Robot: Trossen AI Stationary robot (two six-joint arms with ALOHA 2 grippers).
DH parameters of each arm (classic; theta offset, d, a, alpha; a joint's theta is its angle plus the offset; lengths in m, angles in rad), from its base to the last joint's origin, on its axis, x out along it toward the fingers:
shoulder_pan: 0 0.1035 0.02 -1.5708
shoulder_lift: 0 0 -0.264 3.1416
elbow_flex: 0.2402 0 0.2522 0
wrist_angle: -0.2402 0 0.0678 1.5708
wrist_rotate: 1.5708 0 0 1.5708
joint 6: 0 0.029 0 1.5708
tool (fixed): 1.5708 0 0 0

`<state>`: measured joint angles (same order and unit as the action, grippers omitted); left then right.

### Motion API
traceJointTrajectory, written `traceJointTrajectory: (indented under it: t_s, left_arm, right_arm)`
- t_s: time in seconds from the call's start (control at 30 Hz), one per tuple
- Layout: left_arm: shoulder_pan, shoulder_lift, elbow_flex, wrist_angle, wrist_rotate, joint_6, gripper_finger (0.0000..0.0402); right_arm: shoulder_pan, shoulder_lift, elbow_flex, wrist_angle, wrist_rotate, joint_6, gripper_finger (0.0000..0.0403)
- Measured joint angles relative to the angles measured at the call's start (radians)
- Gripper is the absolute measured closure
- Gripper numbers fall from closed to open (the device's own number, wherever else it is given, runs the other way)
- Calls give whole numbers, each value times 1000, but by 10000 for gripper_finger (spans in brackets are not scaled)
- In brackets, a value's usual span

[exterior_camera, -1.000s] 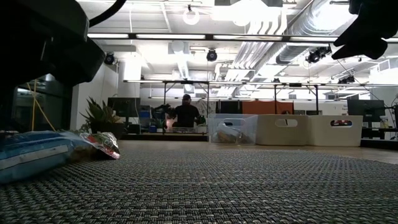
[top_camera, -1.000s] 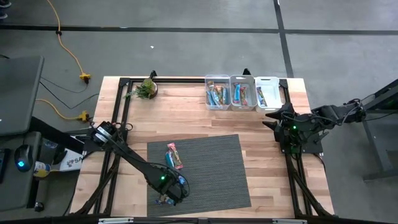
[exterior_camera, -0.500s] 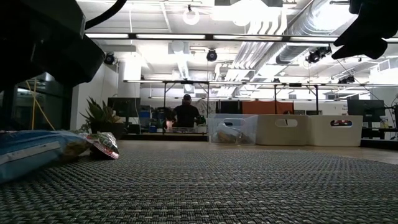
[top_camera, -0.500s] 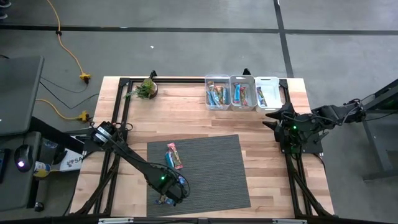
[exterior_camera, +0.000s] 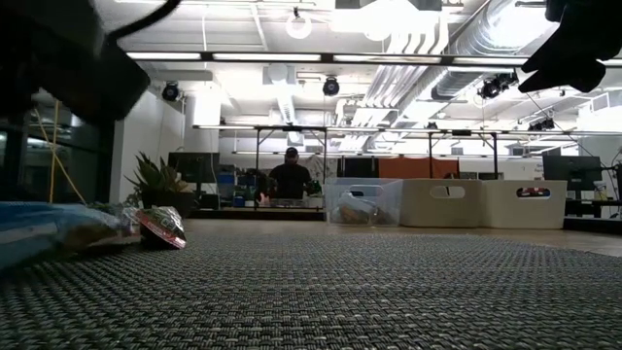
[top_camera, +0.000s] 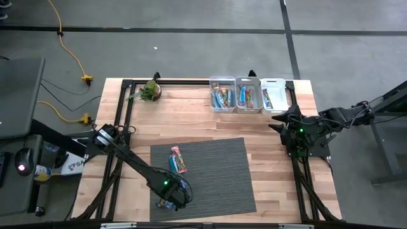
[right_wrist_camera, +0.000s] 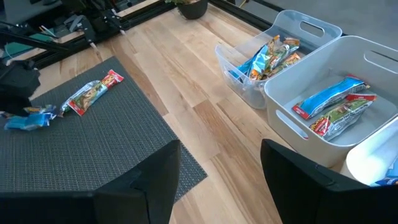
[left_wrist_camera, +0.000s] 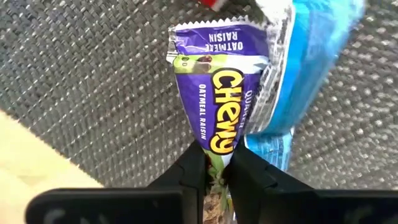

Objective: Pick and place Granola Bars by type
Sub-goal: Put the blue granola bar into the white bin

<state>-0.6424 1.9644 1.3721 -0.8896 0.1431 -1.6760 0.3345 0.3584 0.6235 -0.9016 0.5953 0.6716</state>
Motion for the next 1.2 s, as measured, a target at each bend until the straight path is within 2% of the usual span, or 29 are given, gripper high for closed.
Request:
traceJointTrajectory:
  t_s: [0.43,1.07,1.2]
  left_arm:
    - [1,-13,114,-254,-90,-4,356]
    - [1,-13,117,-250,-136,8,343]
    - [1,-13,117,-249,-136,11,351]
  right_arm:
    - [0,0,0,0,2,-18,194]
    - [0,0,0,0,4,-23,194]
    - [0,0,0,0,4,-25,194]
